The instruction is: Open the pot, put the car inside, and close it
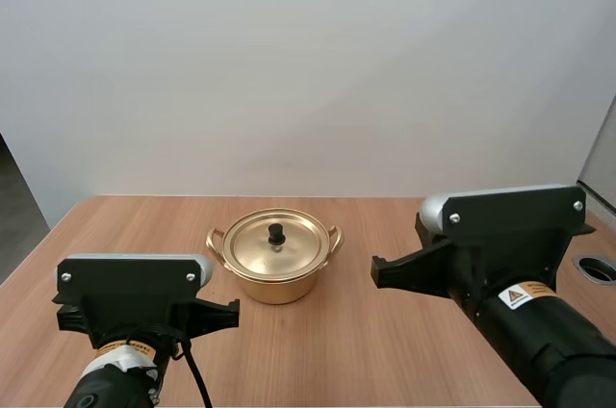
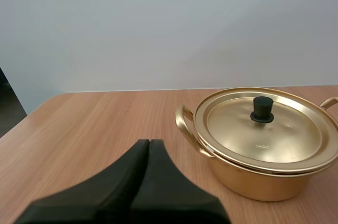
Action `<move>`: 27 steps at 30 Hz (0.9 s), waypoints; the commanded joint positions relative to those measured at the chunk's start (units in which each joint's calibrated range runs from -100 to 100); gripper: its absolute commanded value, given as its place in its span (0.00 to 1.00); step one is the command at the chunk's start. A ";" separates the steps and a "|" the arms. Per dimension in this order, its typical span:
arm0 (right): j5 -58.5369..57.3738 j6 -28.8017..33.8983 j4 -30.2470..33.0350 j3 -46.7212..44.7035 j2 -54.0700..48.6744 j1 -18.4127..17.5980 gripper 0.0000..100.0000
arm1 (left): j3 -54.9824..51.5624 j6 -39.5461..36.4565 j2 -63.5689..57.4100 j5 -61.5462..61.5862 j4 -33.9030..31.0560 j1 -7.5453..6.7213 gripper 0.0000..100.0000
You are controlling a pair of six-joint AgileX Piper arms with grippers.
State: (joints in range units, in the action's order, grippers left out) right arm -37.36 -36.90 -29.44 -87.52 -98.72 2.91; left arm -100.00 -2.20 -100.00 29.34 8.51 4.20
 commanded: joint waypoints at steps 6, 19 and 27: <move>12.39 23.85 28.31 -12.33 -0.07 -0.02 0.00 | 0.00 -0.02 0.00 0.00 0.00 0.00 0.00; 7.63 23.85 27.56 -12.48 -0.07 -0.02 0.00 | 0.00 -0.02 0.00 0.00 0.00 0.00 0.00; 8.34 23.85 27.60 -12.48 -1.28 -0.02 0.00 | 0.00 -0.02 0.00 0.00 0.00 0.00 0.00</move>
State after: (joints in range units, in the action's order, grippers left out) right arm -29.65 -13.04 -1.81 -100.00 -100.00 2.91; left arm -100.00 -2.20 -100.00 29.34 8.51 4.20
